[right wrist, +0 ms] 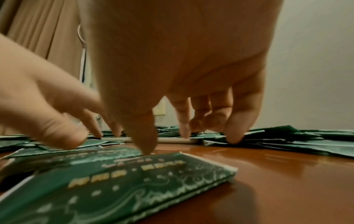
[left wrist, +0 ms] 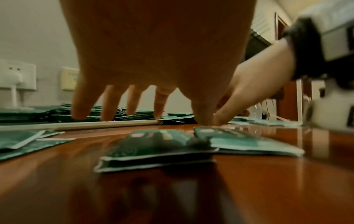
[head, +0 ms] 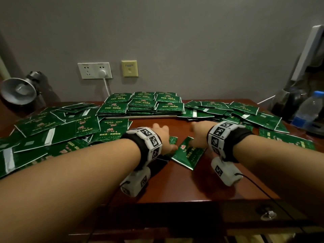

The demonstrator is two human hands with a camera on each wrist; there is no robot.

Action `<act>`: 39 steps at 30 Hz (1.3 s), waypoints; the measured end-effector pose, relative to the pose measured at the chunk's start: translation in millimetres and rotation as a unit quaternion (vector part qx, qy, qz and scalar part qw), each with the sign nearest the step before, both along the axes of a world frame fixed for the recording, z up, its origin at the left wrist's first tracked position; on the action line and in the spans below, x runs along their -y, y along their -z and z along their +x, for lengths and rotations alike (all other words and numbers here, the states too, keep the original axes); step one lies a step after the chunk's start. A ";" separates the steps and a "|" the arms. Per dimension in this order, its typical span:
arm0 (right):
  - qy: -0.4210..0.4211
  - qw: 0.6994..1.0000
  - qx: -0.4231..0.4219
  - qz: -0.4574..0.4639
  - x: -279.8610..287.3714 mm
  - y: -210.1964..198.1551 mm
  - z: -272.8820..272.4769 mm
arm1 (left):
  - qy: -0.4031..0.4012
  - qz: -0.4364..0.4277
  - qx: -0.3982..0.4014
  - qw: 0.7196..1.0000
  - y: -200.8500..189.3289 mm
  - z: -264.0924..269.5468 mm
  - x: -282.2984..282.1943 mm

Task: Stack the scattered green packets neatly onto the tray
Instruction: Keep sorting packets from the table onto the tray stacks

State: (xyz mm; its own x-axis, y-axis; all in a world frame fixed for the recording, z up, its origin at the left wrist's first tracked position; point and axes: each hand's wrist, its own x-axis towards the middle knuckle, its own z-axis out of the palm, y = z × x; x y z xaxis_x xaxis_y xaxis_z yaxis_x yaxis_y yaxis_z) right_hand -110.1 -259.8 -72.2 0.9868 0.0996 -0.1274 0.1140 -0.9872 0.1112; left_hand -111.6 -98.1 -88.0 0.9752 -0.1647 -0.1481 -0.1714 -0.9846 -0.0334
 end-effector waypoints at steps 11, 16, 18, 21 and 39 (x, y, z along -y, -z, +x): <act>-0.127 0.986 -0.042 -0.095 -3.5 11.5 -3.5 | -0.023 0.060 -0.048 0.997 0.9 11.8 -21.6; -0.057 0.997 -0.022 -0.053 -12.6 16.7 -2.7 | -0.025 0.009 -0.024 0.999 15.5 18.2 -21.7; -0.026 0.997 -0.029 -0.069 -18.8 15.4 -5.7 | -0.027 0.016 -0.015 0.999 14.7 21.1 -20.4; 0.002 0.995 -0.049 -0.092 -23.6 11.8 -10.7 | -0.021 0.009 -0.044 0.999 6.9 21.2 -19.0; 0.028 0.998 -0.050 0.012 -9.8 -1.5 8.0 | 0.033 -0.039 0.066 0.997 -15.8 40.1 -41.5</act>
